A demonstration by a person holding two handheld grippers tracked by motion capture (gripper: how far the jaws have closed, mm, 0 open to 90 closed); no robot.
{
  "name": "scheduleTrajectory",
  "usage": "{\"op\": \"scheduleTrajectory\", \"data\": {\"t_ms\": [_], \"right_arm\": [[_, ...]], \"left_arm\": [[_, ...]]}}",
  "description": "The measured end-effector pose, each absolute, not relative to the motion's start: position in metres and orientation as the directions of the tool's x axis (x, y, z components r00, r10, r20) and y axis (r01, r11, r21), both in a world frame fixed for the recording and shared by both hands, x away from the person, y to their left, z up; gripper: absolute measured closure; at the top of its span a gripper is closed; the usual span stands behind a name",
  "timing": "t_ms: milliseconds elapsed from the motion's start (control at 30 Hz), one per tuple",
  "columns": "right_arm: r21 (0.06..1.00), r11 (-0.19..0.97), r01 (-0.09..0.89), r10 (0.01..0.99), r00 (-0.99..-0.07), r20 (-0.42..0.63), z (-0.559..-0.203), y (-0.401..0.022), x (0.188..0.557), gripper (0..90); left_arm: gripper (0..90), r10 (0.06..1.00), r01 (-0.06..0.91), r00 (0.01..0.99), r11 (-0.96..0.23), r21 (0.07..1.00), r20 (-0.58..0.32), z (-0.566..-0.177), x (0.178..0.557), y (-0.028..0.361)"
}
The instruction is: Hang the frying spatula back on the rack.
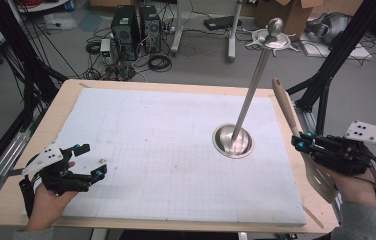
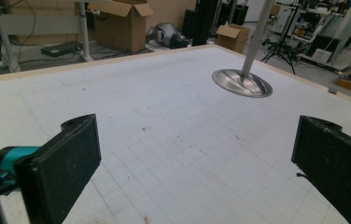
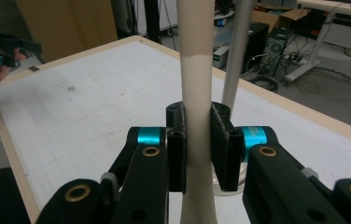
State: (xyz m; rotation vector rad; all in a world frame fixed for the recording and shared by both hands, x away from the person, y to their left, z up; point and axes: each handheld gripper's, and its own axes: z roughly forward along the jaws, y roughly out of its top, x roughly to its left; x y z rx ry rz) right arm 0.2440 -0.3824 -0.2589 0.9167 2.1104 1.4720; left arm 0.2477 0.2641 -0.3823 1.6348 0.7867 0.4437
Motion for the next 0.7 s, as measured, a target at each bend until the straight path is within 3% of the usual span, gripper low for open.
{"op": "scheduleTrajectory", "data": {"t_ms": [700], "right_arm": [[0.955, 0.146, 0.257, 0.732, -0.678, 0.071, -0.242, -0.411, 0.266, 78.2]], "left_arm": [[1.8, 0.731, 0.266, 0.668, -0.059, 0.962, -0.140, -0.387, 0.237, 0.276]]}}
